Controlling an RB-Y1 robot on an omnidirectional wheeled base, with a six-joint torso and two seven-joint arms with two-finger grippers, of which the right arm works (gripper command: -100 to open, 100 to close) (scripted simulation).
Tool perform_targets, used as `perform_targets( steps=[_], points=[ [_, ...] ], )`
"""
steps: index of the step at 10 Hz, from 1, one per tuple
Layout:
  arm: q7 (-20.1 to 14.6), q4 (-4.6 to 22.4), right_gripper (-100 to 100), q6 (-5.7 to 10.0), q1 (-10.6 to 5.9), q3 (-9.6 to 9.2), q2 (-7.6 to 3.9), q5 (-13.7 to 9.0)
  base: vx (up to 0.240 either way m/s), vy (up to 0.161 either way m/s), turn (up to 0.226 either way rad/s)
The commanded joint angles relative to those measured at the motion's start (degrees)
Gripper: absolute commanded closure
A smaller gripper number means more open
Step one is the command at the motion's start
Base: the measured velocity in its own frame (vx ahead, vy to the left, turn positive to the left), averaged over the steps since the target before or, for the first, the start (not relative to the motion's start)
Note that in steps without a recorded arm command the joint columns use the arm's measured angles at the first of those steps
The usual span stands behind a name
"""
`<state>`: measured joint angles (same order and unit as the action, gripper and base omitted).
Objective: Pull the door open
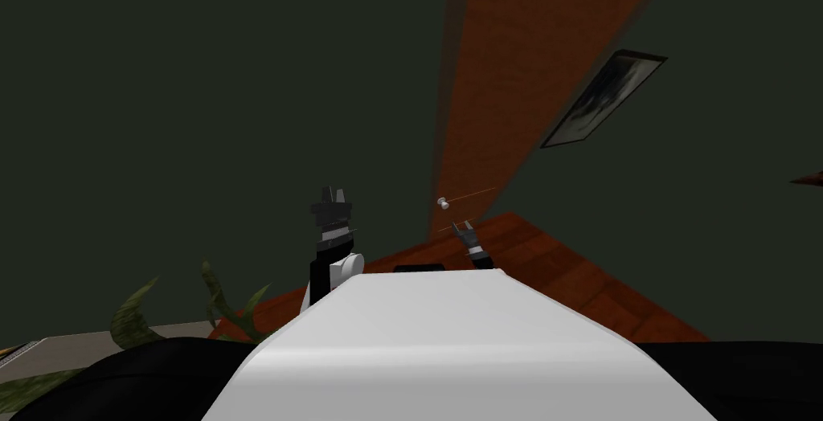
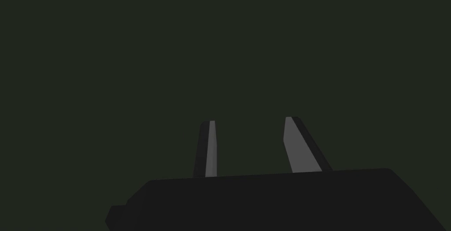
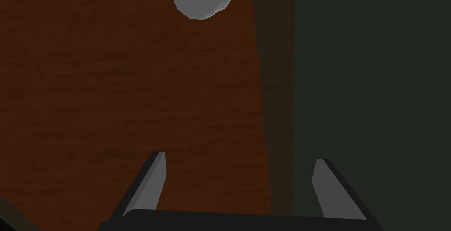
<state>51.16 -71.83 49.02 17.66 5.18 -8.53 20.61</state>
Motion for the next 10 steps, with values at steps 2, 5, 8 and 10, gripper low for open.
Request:
perform_targets(
  steps=[2, 5, 8, 10],
  points=[
    [2.99, 4.02, -100, 1.47, -0.42, 0.23, -0.33, 1.68, 0.082, -0.039, 0.067],
    [6.62, 9.14, -100, 3.19, -1.08, 0.54, -0.76, 3.77, 0.085, -0.059, 0.062],
    [9.13, 12.66, -100, 4.38, -1.54, 0.76, -1.05, 5.20, 0.096, -0.083, 0.045],
    [9.42, 13.46, -100, 4.65, -1.87, 0.82, -0.95, 5.25, 0.062, -0.054, 0.020]
  ],
)
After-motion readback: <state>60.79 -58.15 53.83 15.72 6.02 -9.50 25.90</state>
